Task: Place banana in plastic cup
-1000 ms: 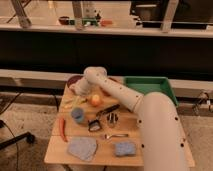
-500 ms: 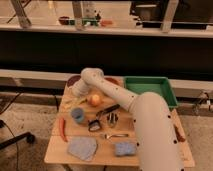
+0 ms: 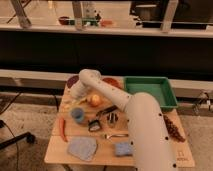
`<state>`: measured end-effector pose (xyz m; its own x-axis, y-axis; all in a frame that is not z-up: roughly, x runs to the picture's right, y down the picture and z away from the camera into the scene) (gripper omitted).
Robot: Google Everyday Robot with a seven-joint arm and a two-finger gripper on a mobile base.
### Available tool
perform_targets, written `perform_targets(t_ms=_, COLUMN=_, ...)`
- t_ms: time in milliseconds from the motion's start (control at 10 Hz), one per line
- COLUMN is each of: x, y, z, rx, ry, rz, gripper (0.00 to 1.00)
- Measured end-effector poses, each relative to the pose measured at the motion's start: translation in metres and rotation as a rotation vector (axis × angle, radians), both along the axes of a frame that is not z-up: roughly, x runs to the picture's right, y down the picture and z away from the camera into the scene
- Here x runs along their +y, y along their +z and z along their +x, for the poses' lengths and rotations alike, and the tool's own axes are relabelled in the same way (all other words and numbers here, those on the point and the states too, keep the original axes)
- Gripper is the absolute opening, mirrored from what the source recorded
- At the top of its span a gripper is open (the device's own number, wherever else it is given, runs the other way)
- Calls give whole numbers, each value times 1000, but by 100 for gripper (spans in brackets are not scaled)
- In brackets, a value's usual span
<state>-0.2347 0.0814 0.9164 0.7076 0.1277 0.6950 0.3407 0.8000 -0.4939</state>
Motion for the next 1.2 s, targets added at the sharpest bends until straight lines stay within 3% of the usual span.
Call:
perform_targets(t_ms=400, x=3, y=20, z=9, rx=19, ry=-6, rz=-21, gripper=80)
perform_targets(t_ms=500, x=1, y=23, z=14, rx=28, ry=-3, rz=-20, gripper=76)
perform_targets(t_ms=600, x=-1, y=25, z=18, rx=33, ry=2, rz=-18, gripper=69)
perform_targets(t_ms=1000, x=-4, y=33, z=29, rx=53, ry=25, rz=-19, gripper=25)
perform_targets(t_ms=1200, x=-3, y=35, z=31, rx=53, ry=29, rz=-27, gripper=17)
